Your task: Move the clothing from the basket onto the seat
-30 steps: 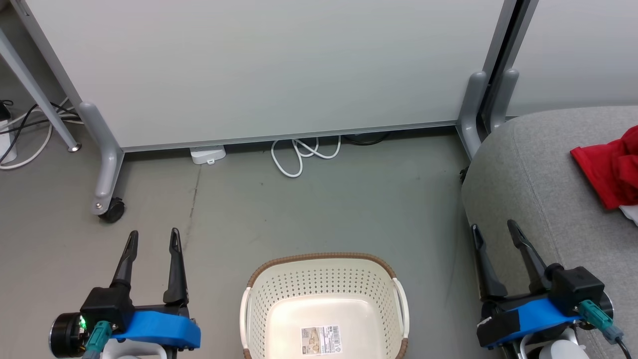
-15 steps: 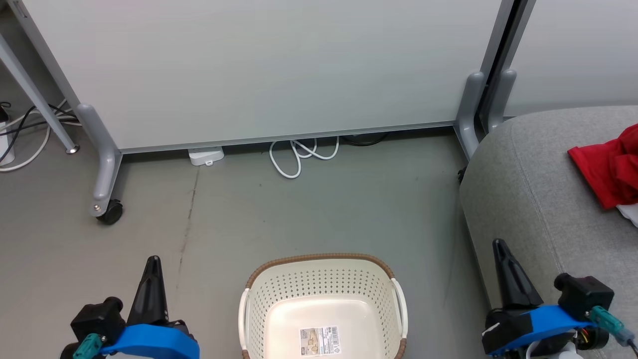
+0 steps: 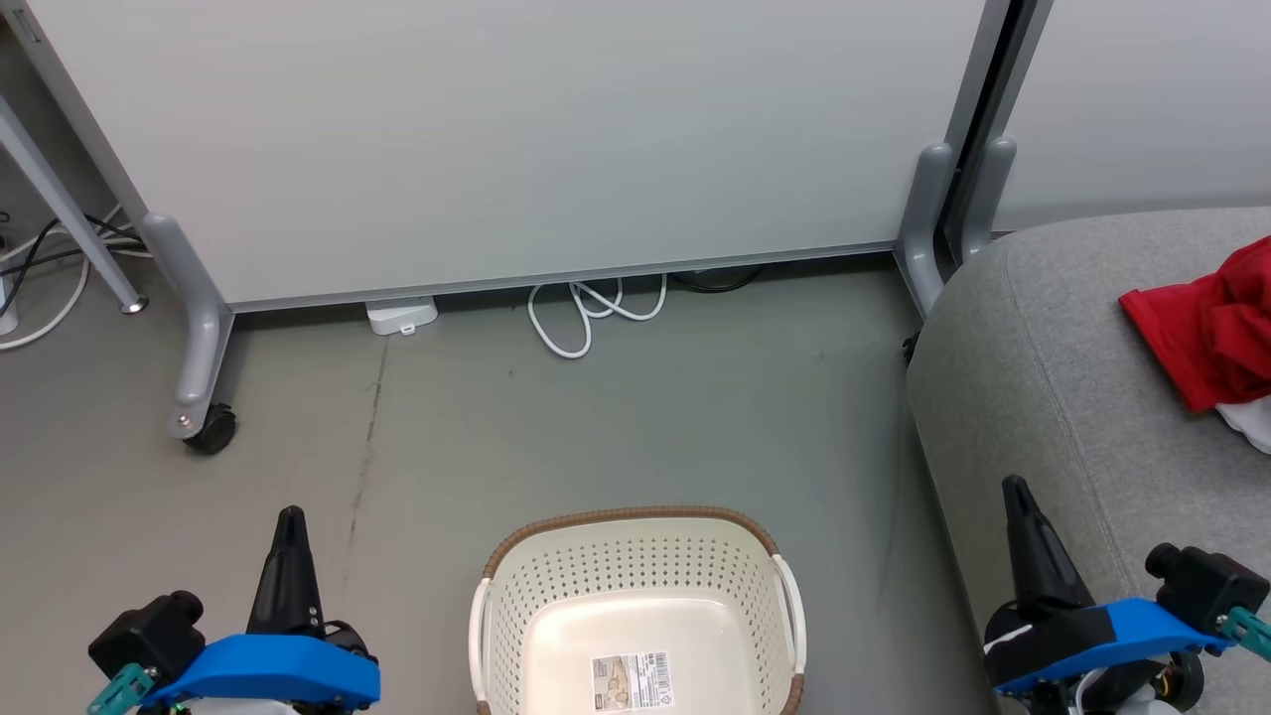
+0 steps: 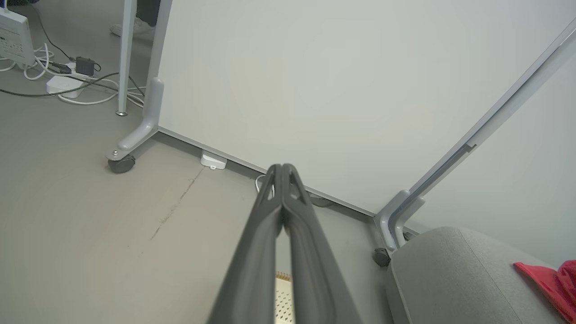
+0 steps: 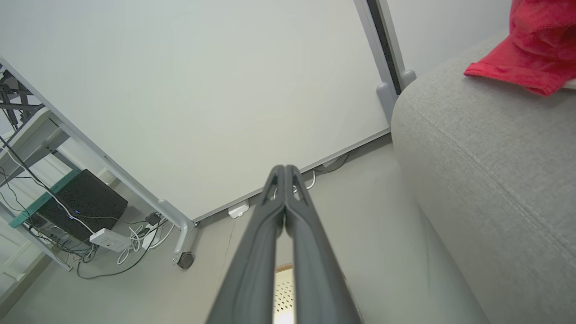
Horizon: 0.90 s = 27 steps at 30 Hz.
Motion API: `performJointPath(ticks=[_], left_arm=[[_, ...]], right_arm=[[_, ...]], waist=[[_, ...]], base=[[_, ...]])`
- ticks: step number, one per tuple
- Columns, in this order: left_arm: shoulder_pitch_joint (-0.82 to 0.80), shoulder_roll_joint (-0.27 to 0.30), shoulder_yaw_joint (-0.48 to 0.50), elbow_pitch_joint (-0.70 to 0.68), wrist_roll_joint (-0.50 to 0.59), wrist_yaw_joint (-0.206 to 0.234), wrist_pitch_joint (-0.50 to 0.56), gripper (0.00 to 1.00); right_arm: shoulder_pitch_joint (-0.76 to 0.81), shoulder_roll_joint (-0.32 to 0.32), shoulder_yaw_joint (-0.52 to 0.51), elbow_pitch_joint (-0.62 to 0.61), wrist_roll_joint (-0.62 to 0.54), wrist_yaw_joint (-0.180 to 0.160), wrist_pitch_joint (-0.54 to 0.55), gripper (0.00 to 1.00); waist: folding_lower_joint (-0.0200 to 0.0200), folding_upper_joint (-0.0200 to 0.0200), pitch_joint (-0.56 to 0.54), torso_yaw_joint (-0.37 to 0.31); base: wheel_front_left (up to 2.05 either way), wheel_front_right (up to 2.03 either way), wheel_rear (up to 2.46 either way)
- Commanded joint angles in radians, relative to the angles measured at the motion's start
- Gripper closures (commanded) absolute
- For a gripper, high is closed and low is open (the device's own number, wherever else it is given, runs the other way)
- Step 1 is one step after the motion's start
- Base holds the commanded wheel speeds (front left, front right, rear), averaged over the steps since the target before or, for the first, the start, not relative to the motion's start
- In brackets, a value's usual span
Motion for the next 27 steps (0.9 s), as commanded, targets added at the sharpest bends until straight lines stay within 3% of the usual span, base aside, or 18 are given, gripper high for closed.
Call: performJointPath(ticks=[1,27], left_arm=[[-0.030,0.005,0.008,-0.018,-0.043,-0.004,0.009,1.00],[-0.048,0.006,0.026,-0.031,-0.416,-0.010,0.100,1.00]], right_arm=[[-0.018,0.000,-0.007,-0.018,0.043,0.000,0.010,1.00],[-0.025,0.001,-0.039,-0.027,0.405,0.000,0.104,1.00]], waist=[[0.0000,0.0000,0.000,-0.001],[0.0000,0.0000,-0.007,-0.024]], base=[[0.00,0.00,0.00],[0.00,0.00,0.00]])
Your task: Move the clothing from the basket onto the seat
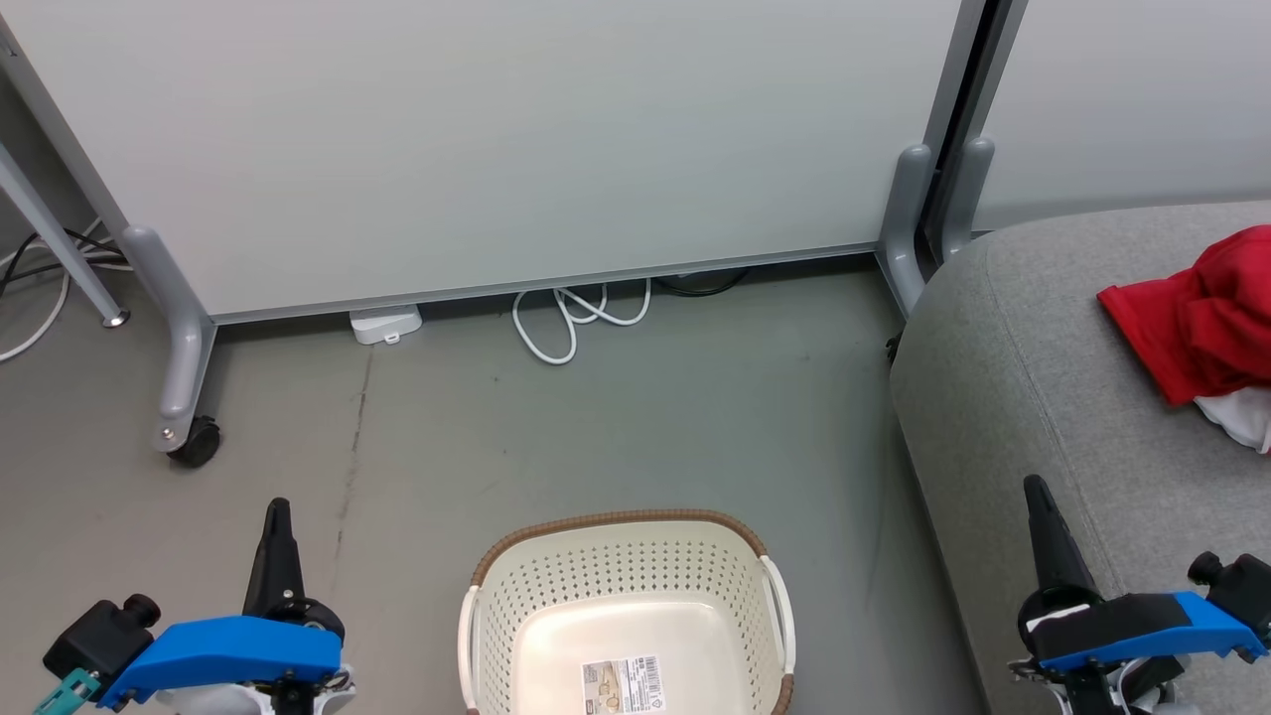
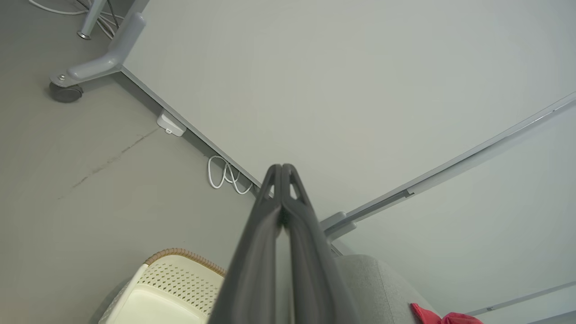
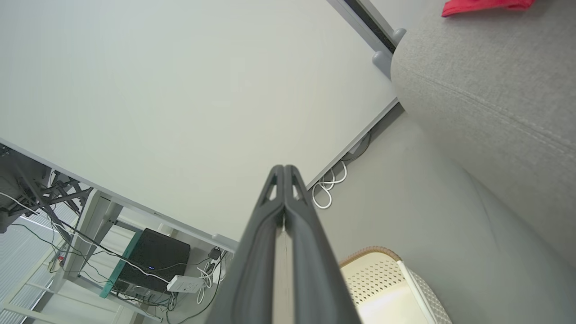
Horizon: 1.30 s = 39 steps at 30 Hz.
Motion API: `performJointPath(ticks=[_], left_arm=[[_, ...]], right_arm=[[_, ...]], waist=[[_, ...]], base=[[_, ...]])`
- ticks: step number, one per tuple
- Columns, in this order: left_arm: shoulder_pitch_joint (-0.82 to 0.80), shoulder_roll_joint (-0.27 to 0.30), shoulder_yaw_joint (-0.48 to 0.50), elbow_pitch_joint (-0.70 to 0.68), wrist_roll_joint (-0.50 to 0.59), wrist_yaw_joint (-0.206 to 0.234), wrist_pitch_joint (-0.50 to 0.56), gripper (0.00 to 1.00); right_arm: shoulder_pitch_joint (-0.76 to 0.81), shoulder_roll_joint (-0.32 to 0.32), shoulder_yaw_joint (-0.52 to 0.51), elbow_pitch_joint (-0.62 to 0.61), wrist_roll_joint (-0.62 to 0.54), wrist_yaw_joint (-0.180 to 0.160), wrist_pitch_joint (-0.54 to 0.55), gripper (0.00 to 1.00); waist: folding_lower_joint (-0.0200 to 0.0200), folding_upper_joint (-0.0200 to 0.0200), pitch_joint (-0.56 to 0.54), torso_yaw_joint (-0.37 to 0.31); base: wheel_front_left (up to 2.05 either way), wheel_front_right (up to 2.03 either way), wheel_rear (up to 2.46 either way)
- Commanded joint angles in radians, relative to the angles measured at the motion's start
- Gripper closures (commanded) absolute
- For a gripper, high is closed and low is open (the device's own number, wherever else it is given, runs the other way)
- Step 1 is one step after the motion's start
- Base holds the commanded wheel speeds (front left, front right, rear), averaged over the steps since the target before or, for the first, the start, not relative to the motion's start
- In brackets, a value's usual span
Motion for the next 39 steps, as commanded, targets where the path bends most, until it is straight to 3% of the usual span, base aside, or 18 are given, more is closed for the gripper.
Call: performJointPath(ticks=[1,39], left_arm=[[-0.025,0.006,0.004,-0.015,-0.037,-0.008,0.009,1.00],[-0.043,0.007,0.026,-0.026,-0.425,-0.013,0.106,1.00]], right_arm=[[-0.023,0.000,-0.006,-0.015,0.038,0.000,0.010,1.00],[-0.029,0.001,-0.040,-0.022,0.415,0.000,0.108,1.00]], waist=[[-0.0001,-0.0001,-0.001,-0.002],[-0.0001,-0.0001,-0.010,-0.033]], base=[[0.00,0.00,0.00],[0.00,0.00,0.00]])
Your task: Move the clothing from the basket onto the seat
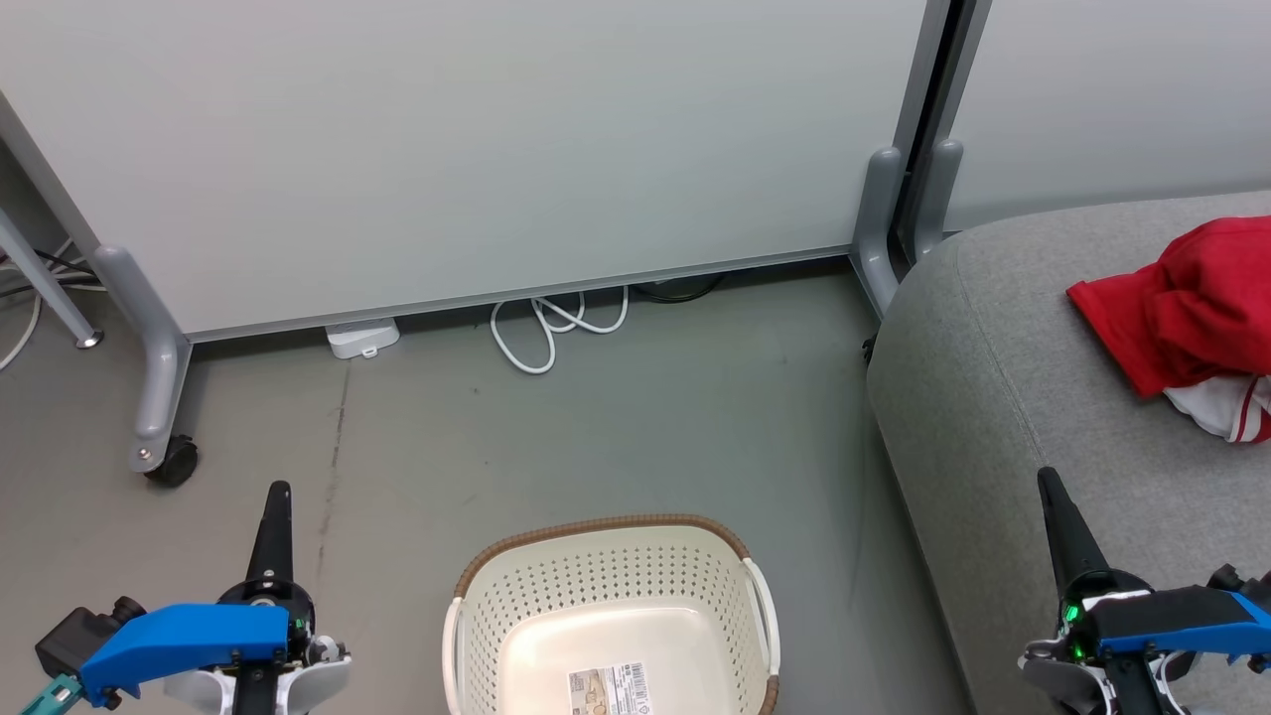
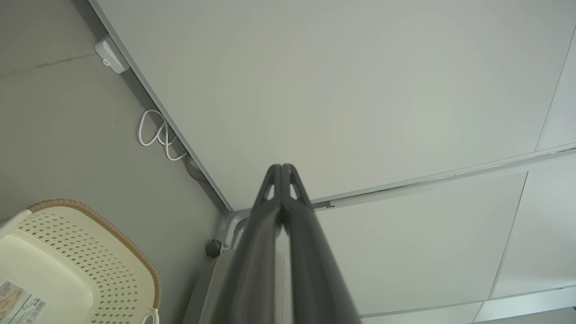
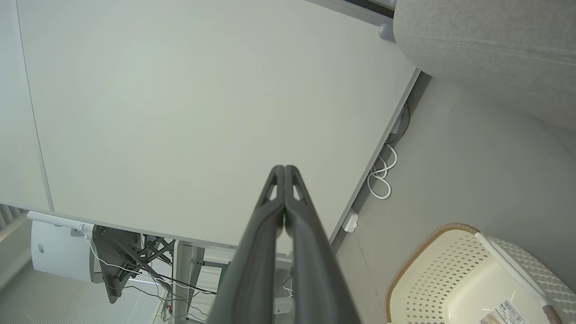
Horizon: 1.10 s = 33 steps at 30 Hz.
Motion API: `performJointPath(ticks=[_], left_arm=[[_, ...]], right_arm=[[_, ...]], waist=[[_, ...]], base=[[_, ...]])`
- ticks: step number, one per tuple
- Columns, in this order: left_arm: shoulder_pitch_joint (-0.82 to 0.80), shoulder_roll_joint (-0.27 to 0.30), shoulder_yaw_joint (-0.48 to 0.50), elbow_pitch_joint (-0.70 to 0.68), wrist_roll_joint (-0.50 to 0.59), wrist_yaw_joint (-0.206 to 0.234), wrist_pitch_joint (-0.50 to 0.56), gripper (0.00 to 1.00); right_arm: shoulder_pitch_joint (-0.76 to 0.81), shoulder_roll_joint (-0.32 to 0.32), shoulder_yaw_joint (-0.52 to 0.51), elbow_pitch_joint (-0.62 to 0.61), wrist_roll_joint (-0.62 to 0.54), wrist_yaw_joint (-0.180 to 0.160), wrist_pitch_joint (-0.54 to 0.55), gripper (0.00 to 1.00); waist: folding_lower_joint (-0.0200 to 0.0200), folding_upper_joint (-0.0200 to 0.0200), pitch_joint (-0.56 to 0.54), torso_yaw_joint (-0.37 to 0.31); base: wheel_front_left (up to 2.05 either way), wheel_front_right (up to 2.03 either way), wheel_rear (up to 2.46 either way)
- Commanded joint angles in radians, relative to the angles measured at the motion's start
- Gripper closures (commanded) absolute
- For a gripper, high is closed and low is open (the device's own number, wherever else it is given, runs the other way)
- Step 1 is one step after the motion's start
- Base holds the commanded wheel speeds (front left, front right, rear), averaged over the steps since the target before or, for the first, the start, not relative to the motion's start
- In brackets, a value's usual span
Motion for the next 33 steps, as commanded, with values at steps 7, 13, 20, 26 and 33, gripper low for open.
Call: performJointPath(ticks=[7,13,20,26,33], left_arm=[[-0.021,0.005,0.009,-0.010,-0.073,-0.007,0.019,1.00],[-0.024,0.005,0.011,-0.012,-0.122,-0.008,0.033,1.00],[-0.025,0.005,0.014,-0.013,-0.178,-0.009,0.046,1.00],[-0.027,0.005,0.016,-0.014,-0.223,-0.010,0.056,1.00],[-0.029,0.005,0.020,-0.015,-0.295,-0.010,0.075,1.00]], right_arm=[[-0.019,0.001,-0.008,-0.009,0.074,0.000,0.018,1.00],[-0.019,0.001,-0.012,-0.010,0.123,0.000,0.031,1.00],[-0.020,0.002,-0.017,-0.011,0.175,0.000,0.045,1.00],[-0.021,0.002,-0.022,-0.012,0.218,0.000,0.055,1.00],[-0.022,0.002,-0.027,-0.013,0.288,0.000,0.075,1.00]], waist=[[0.0000,0.0000,-0.002,-0.006],[0.0000,0.0000,-0.003,-0.011],[0.0000,0.0000,-0.005,-0.017],[-0.0001,0.0000,-0.007,-0.023],[-0.0001,0.0000,-0.009,-0.032]], base=[[0.00,0.00,0.00],[0.00,0.00,0.00],[0.00,0.00,0.00],[0.00,0.00,0.00],[0.00,0.00,0.00]])
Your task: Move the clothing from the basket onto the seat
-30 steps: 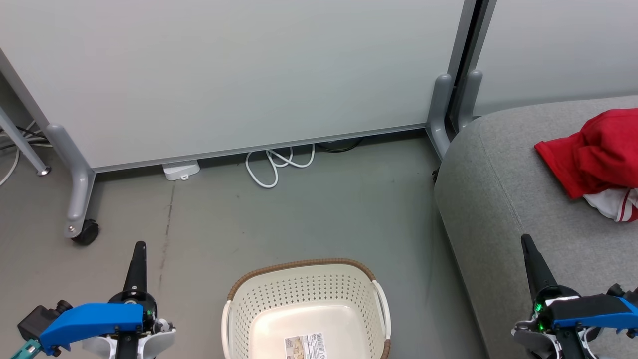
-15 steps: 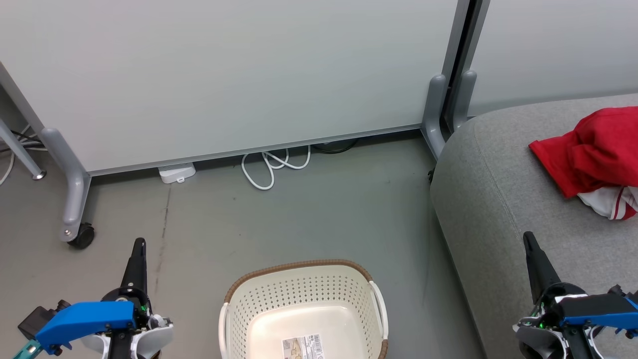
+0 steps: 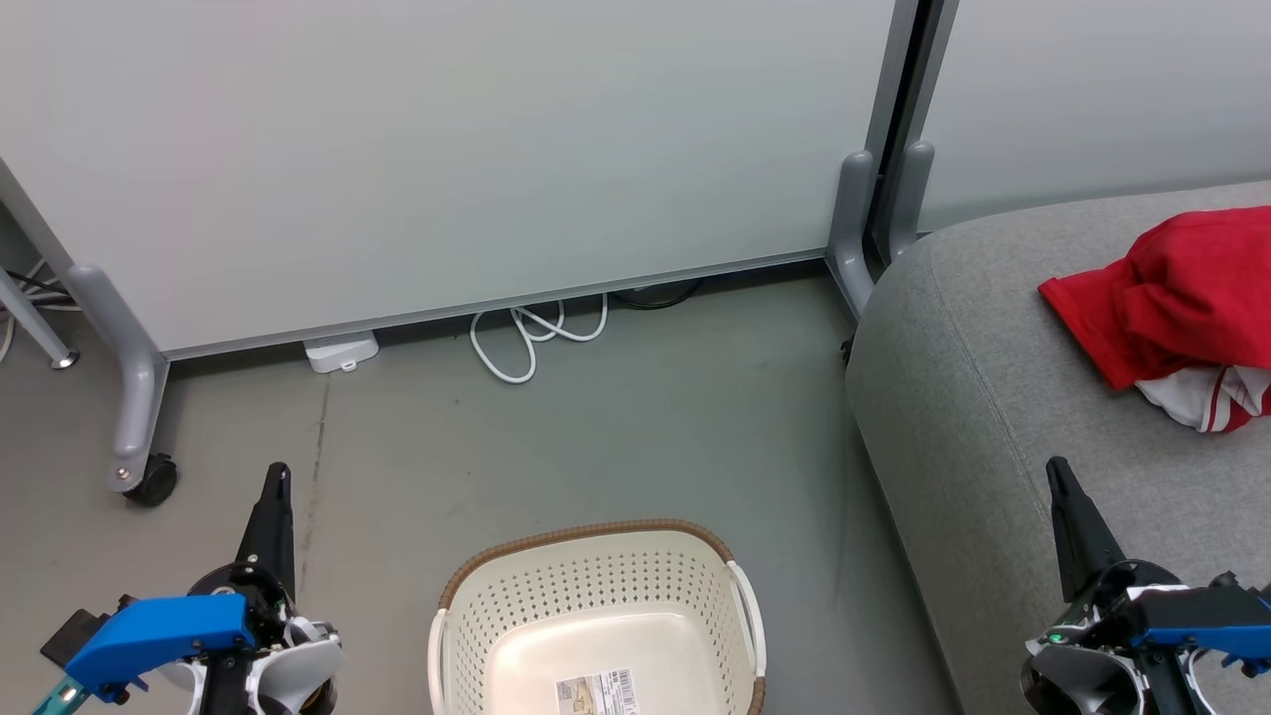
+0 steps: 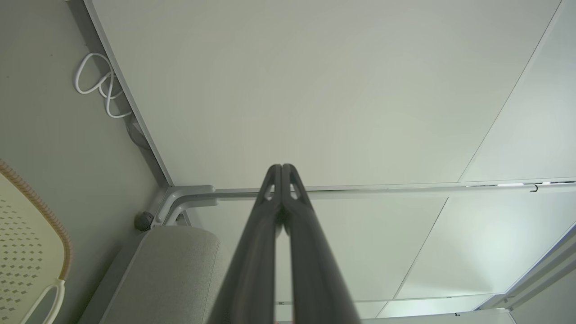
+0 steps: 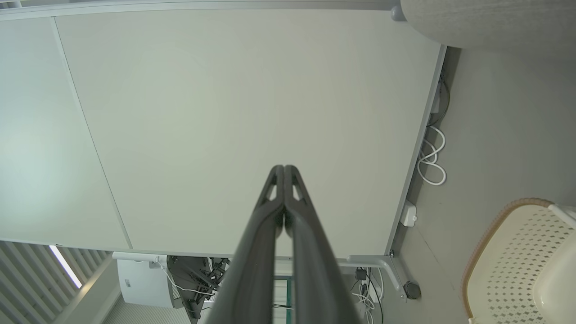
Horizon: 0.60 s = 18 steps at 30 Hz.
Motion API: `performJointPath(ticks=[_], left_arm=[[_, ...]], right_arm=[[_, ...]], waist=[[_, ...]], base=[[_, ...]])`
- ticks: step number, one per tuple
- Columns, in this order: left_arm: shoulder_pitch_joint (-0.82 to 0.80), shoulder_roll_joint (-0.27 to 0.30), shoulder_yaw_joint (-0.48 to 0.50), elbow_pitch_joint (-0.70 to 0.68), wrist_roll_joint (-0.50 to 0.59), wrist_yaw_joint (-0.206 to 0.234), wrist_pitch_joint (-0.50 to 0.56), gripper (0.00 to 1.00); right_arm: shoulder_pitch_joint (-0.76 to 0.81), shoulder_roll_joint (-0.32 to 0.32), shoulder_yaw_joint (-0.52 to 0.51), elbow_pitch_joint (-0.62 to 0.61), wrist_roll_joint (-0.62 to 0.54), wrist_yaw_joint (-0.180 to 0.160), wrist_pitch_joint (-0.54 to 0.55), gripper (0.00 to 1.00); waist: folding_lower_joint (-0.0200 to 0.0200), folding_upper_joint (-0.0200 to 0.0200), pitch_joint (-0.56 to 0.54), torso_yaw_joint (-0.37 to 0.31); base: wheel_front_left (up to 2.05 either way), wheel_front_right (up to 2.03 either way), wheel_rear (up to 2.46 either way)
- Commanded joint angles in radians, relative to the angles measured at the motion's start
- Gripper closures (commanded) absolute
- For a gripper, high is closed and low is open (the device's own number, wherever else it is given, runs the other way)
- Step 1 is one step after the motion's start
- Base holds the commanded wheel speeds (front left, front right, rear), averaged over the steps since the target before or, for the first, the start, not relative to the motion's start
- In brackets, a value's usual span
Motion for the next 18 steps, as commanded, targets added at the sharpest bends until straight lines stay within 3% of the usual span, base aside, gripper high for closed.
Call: performJointPath(ticks=[1,18], left_arm=[[-0.010,0.003,0.003,-0.004,-0.002,-0.006,0.004,1.00],[-0.010,0.003,0.002,-0.004,-0.002,-0.006,0.004,1.00]], right_arm=[[-0.014,0.002,-0.002,-0.003,0.002,0.000,0.005,1.00],[-0.014,0.002,-0.002,-0.003,0.003,0.000,0.004,1.00]], waist=[[0.0000,0.0000,0.000,0.000],[0.0000,0.0000,0.000,0.000]], base=[[0.00,0.00,0.00],[0.00,0.00,0.00]])
